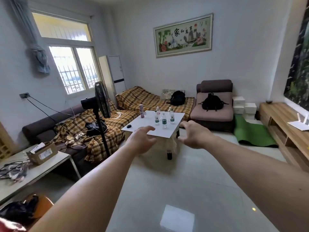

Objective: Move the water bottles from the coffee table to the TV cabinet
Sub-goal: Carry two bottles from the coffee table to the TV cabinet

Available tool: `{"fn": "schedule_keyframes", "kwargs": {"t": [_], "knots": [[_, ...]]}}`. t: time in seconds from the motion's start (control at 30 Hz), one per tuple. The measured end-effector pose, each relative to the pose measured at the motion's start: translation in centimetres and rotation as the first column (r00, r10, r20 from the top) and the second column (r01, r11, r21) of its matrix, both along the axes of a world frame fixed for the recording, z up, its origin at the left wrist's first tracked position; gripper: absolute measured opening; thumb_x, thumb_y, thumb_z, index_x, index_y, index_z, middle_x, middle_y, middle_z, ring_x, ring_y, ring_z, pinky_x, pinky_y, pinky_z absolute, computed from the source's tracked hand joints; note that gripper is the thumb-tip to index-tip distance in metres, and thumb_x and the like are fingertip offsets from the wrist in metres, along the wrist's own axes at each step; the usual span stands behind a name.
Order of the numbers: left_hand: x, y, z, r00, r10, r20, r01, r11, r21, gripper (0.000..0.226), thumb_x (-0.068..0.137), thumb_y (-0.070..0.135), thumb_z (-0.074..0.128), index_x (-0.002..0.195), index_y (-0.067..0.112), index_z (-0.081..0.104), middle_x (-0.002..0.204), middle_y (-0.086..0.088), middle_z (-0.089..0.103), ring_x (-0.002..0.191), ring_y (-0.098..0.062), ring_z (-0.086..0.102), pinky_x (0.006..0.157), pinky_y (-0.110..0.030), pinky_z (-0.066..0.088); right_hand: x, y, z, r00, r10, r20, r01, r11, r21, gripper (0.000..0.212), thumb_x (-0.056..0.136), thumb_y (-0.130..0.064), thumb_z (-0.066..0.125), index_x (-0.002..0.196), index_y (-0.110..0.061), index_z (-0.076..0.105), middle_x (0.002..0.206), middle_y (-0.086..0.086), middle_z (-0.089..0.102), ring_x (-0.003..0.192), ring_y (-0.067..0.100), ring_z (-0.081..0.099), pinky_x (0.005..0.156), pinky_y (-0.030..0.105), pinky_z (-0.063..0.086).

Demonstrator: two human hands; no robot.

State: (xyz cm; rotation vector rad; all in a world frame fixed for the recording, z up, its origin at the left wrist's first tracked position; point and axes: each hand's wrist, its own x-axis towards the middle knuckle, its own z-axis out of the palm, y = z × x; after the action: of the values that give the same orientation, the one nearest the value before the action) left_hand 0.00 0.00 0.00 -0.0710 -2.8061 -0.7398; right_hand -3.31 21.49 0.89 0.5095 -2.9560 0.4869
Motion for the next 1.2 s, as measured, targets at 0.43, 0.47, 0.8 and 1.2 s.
{"fn": "schedule_keyframes", "kwargs": {"t": [0.43, 0.47, 0.8, 1.2], "knots": [[-21.0, -8.1, -5.0, 0.988, 0.037, 0.153, -0.035, 0.999, -0.015, 0.050, 0.083, 0.033, 0.056, 0.132, 0.029, 0.047, 0.137, -0.003, 0.048, 0.118, -0.021, 0.049, 0.097, -0.036, 0.044, -20.7, -6.7, -3.9, 0.994, -0.039, 0.106, 0.031, 0.996, 0.081, 0.060, 0.086, -0.045, 0.058, 0.140, -0.026, 0.039, 0.142, 0.004, 0.044, 0.126, 0.024, 0.048, 0.098, 0.040, 0.046], [-22.7, -8.5, -5.2, 0.987, 0.039, 0.154, -0.037, 0.999, -0.015, 0.049, 0.084, 0.033, 0.056, 0.132, 0.030, 0.047, 0.137, -0.003, 0.048, 0.118, -0.021, 0.049, 0.095, -0.035, 0.044, -22.1, -7.1, -4.0, 0.993, -0.041, 0.107, 0.033, 0.997, 0.071, 0.060, 0.086, -0.045, 0.058, 0.140, -0.026, 0.040, 0.141, 0.004, 0.044, 0.125, 0.024, 0.048, 0.098, 0.040, 0.046], [-38.9, -7.8, -7.7, 0.985, 0.026, 0.169, -0.035, 0.998, 0.047, 0.046, 0.082, 0.033, 0.054, 0.128, 0.035, 0.049, 0.134, 0.002, 0.052, 0.118, -0.018, 0.049, 0.087, -0.030, 0.046, -38.3, -6.7, -6.1, 0.981, -0.093, 0.171, 0.095, 0.996, 0.001, 0.058, 0.086, -0.042, 0.059, 0.137, -0.021, 0.043, 0.139, 0.005, 0.047, 0.120, 0.024, 0.051, 0.091, 0.035, 0.045], [-62.4, -4.9, -8.6, 0.965, 0.046, 0.259, -0.046, 0.999, -0.005, 0.046, 0.082, 0.034, 0.054, 0.128, 0.033, 0.049, 0.138, 0.002, 0.048, 0.124, -0.018, 0.046, 0.101, -0.037, 0.040, -63.7, -5.3, -8.7, 0.975, -0.006, 0.220, 0.008, 1.000, -0.010, 0.059, 0.085, -0.045, 0.059, 0.137, -0.023, 0.043, 0.141, 0.004, 0.046, 0.126, 0.024, 0.048, 0.100, 0.042, 0.045]]}}
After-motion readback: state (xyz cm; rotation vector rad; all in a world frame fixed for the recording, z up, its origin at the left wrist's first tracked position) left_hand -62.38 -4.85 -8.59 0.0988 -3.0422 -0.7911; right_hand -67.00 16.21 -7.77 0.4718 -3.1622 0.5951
